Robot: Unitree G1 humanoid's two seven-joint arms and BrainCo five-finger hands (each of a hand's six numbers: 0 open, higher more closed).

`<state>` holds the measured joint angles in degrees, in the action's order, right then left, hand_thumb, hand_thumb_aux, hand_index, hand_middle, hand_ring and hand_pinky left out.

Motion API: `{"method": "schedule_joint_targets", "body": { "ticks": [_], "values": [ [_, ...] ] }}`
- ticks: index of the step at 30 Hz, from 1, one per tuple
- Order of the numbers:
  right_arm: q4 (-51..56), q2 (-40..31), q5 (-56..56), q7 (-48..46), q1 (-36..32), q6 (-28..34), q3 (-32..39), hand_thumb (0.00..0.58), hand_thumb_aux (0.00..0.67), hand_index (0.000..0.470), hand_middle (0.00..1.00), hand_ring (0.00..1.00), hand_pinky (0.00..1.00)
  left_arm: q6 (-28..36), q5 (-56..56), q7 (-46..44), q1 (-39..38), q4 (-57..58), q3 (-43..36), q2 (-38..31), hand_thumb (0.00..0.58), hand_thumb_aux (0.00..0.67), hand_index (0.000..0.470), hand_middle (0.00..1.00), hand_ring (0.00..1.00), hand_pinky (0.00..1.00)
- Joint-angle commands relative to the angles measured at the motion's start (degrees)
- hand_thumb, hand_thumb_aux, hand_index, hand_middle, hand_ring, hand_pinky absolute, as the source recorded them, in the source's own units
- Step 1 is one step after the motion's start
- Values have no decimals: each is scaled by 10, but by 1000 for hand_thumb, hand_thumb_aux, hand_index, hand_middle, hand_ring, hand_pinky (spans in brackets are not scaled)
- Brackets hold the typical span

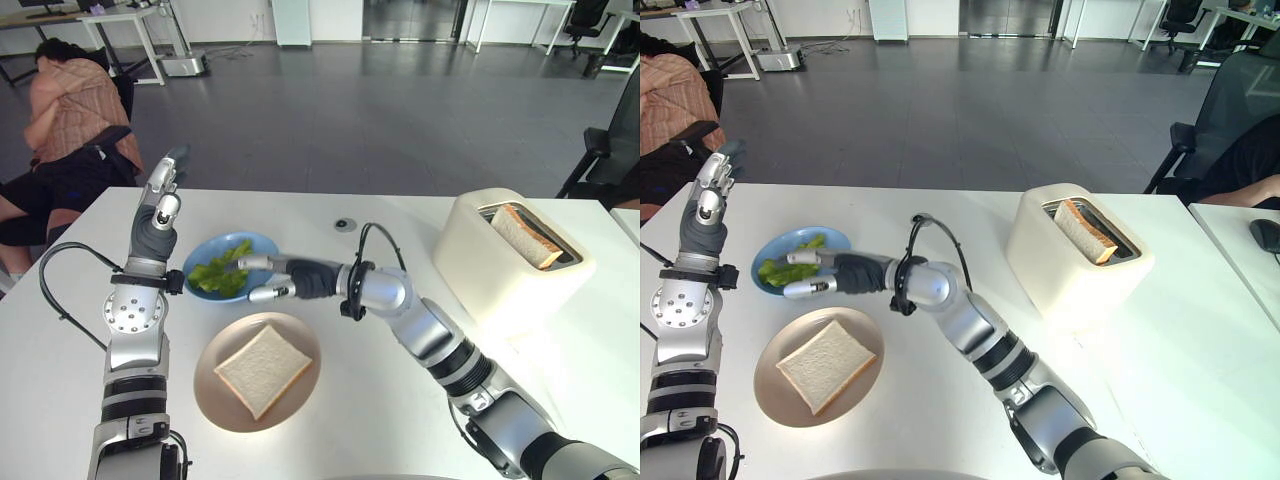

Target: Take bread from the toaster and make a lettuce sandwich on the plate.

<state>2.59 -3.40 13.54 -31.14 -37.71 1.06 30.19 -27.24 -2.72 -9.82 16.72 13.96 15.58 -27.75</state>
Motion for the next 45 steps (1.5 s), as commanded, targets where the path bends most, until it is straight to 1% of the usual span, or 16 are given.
{"method": "schedule_joint_targets", "body": {
  "ticks": [1,4,7,10,14,20,21,22,24,26,28,32,35,38,42,45],
  "values": [
    [-1,-20,-27,47,-31,-7,-105,0,0,0,0,0,0,-4,64,13,19,50,-18,-30,0,0,0,0,0,0],
    [-3,-49,-43,59,-34,-9,-162,0,0,0,0,0,0,6,193,68,57,127,-66,-78,0,0,0,0,0,0],
    [-10,-75,-53,60,-18,-10,-190,0,0,0,0,0,0,65,397,163,111,217,-175,-138,0,0,0,0,0,0],
    [-16,-87,-58,60,-7,-7,-201,0,0,0,0,0,0,138,549,218,175,315,-291,-154,0,0,0,0,0,0],
    [-28,-91,-59,60,0,0,-203,0,0,0,0,0,0,181,614,229,235,420,-373,-137,0,0,0,0,0,0],
    [-38,-93,-62,58,-1,6,-202,0,0,0,0,0,0,192,601,164,263,506,-427,-114,0,0,0,0,0,0],
    [-38,-93,-63,57,-2,6,-201,0,0,0,0,0,0,190,595,148,262,516,-431,-111,23,13,9,0,0,0],
    [-39,-94,-64,57,-2,7,-201,0,0,0,0,0,0,184,581,123,259,526,-430,-107,580,670,470,0,0,0],
    [-40,-94,-64,58,-2,7,-201,0,0,0,0,0,0,170,559,89,253,536,-430,-101,580,670,470,0,0,0],
    [-40,-94,-64,58,-2,7,-201,0,0,0,0,0,0,156,543,87,252,535,-432,-100,580,670,470,0,0,0],
    [-39,-94,-63,59,-2,8,-201,0,0,0,0,0,0,148,537,104,254,527,-434,-101,580,670,470,0,0,0],
    [-35,-92,-61,60,-1,9,-199,0,0,0,0,0,0,128,534,172,262,493,-438,-114,580,670,470,0,0,0],
    [-34,-93,-60,62,0,9,-199,0,0,0,0,0,0,111,537,222,260,435,-436,-134,580,670,470,0,0,0],
    [-33,-94,-59,63,1,8,-199,0,0,0,0,0,0,107,539,244,250,365,-428,-156,580,670,470,0,0,0],
    [-33,-95,-58,66,1,7,-199,0,0,0,0,0,0,118,536,241,227,280,-412,-181,580,670,470,0,0,0],
    [-34,-96,-58,69,1,6,-200,0,0,0,0,0,0,127,534,221,213,251,-406,-189,580,670,470,0,0,0]
  ]
}}
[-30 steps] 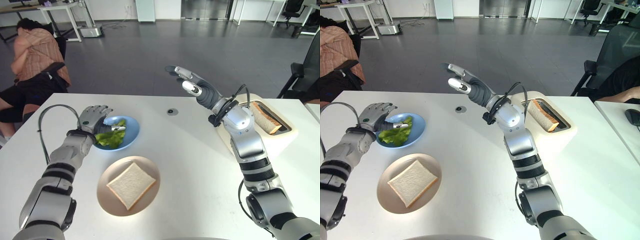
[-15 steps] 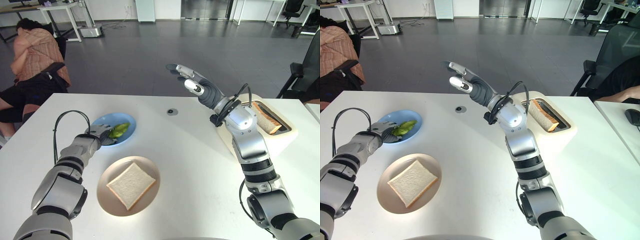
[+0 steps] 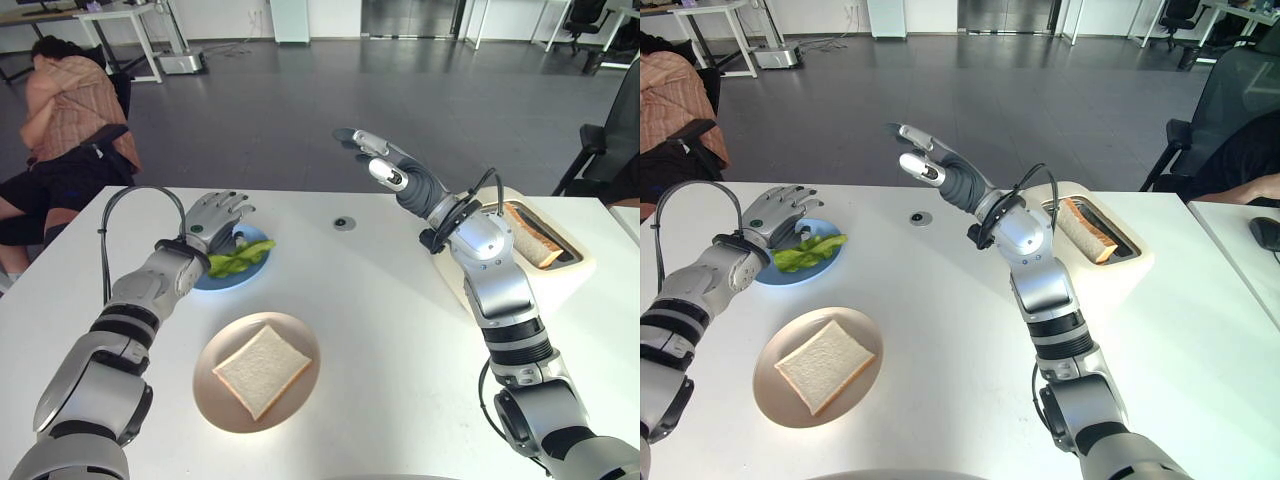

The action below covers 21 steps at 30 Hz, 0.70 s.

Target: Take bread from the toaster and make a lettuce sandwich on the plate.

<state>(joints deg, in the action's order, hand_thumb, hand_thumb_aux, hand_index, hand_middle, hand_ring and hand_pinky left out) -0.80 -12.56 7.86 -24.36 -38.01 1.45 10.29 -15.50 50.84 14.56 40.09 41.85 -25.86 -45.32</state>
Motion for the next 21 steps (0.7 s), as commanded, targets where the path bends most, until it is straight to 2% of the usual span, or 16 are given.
{"method": "schedule_joint_targets", "body": {
  "ticks": [1,2,3,4,5,14,18,21],
  "values": [
    [0,-5,-2,1,4,3,-1,0,0,0,0,0,0,13,-1,-28,-22,-24,7,-13,580,670,470,0,0,0],
    [-1,-5,-2,2,4,3,-1,0,0,0,0,0,0,16,-1,-33,-21,-15,7,-12,580,670,470,0,0,0],
    [-1,-5,-2,2,4,3,-1,0,0,0,0,0,0,20,-1,-39,-18,-2,6,-10,547,510,358,0,0,0],
    [-1,-5,-3,2,5,3,-1,0,0,0,0,0,0,23,-5,-44,-14,15,8,-6,83,50,35,0,0,0],
    [-1,-5,-3,2,5,2,-1,0,0,0,0,0,0,26,-8,-48,-8,36,7,-1,0,0,0,0,0,0],
    [-3,-6,-3,1,9,2,2,0,0,0,0,0,0,20,18,-23,74,248,-43,53,0,0,0,0,0,0],
    [-4,-7,-3,-2,9,3,5,0,0,0,0,0,0,21,28,-8,97,299,-68,72,0,0,0,0,0,0],
    [-6,-8,-4,-3,11,2,7,0,0,0,0,0,0,46,43,-15,105,328,-94,85,0,0,0,0,0,0]
  ]
}}
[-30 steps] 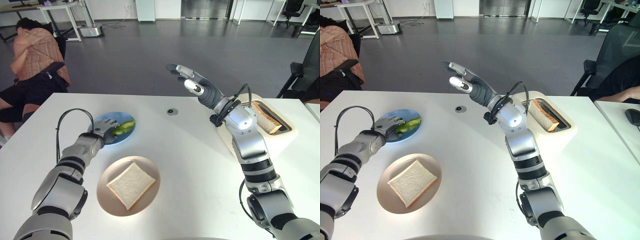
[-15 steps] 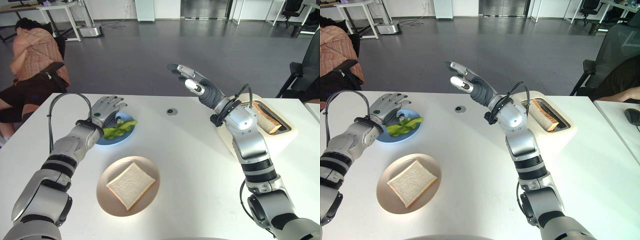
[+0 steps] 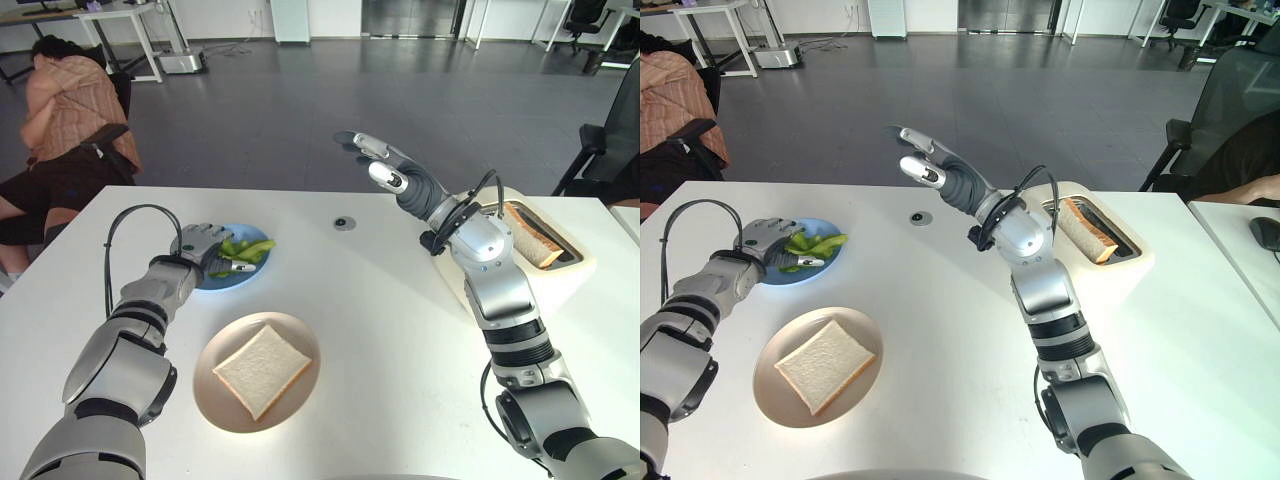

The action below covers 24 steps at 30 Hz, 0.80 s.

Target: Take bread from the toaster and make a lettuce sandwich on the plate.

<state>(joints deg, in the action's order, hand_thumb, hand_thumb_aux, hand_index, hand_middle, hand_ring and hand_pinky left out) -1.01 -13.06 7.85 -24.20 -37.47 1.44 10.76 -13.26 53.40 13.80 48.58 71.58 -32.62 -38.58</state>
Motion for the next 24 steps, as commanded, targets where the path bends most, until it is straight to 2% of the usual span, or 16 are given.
{"method": "schedule_joint_targets", "body": {
  "ticks": [1,2,3,18,21,24],
  "values": [
    [-4,-3,-4,-5,5,2,2,0,0,0,0,0,0,28,15,-13,20,38,-28,21,485,399,280,0,0,0],
    [-4,-2,-4,-6,5,2,3,0,0,0,0,0,0,32,13,-18,19,44,-30,24,556,533,374,0,0,0],
    [-4,-2,-4,-6,5,2,3,0,0,0,0,0,0,29,6,-20,18,47,-28,27,580,670,470,0,0,0],
    [3,-3,-1,-3,6,0,5,0,0,0,0,0,0,-16,-18,36,32,31,-27,12,580,670,470,0,0,0],
    [3,-4,-1,-3,4,0,4,0,0,0,0,0,0,-50,-16,48,38,-7,-28,-14,580,670,470,0,0,0],
    [3,-6,-1,-1,4,0,2,0,0,0,0,0,0,-104,-25,33,21,-97,-19,-54,580,670,470,0,0,0]
  ]
}}
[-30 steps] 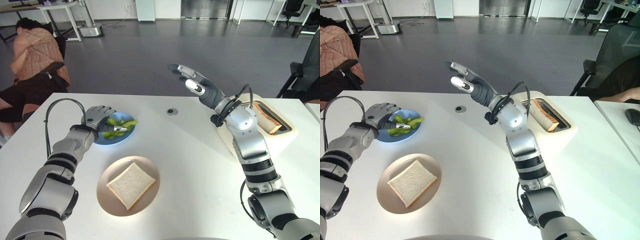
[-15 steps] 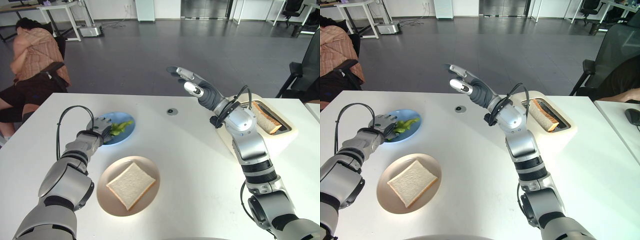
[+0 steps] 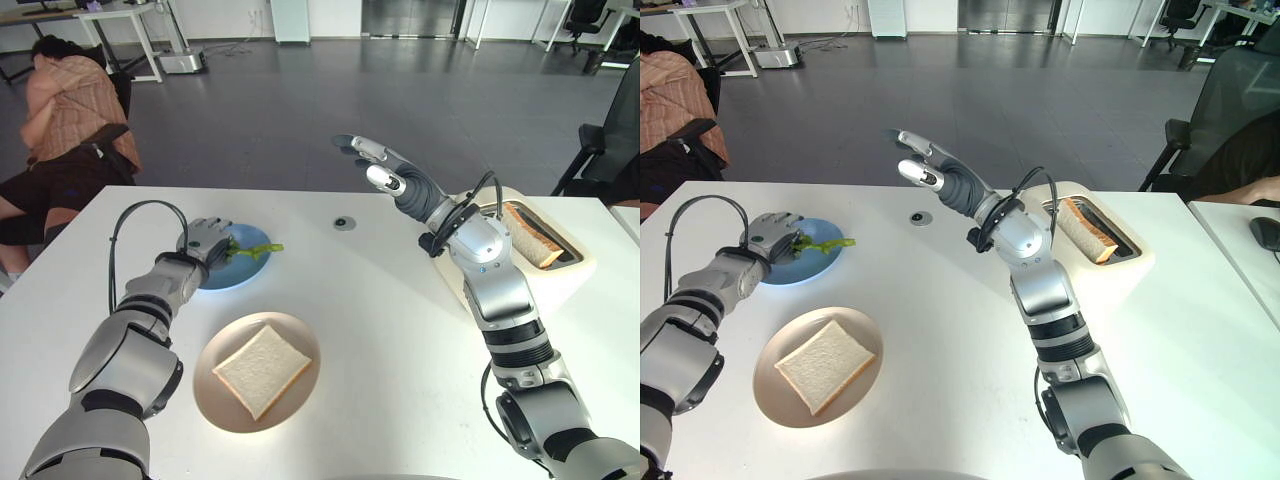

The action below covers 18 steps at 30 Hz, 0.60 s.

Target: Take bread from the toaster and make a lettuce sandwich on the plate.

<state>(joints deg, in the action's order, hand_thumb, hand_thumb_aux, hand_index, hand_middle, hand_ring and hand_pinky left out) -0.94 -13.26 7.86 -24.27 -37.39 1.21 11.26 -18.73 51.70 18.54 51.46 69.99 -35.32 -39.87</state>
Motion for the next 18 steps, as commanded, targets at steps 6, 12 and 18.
{"method": "schedule_joint_targets", "body": {
  "ticks": [6,12,18],
  "values": [
    [4,-6,0,4,2,1,-4,0,0,0,0,0,0,-73,-96,-156,-157,-404,89,-143,580,670,470,0,0,0],
    [4,-10,-1,5,1,2,-8,0,0,0,0,0,0,-71,-208,-336,-298,-639,166,-218,580,670,470,0,0,0],
    [5,-12,-1,4,-1,3,-7,0,0,0,0,0,0,-64,-284,-466,-392,-746,208,-251,580,670,470,0,0,0]
  ]
}}
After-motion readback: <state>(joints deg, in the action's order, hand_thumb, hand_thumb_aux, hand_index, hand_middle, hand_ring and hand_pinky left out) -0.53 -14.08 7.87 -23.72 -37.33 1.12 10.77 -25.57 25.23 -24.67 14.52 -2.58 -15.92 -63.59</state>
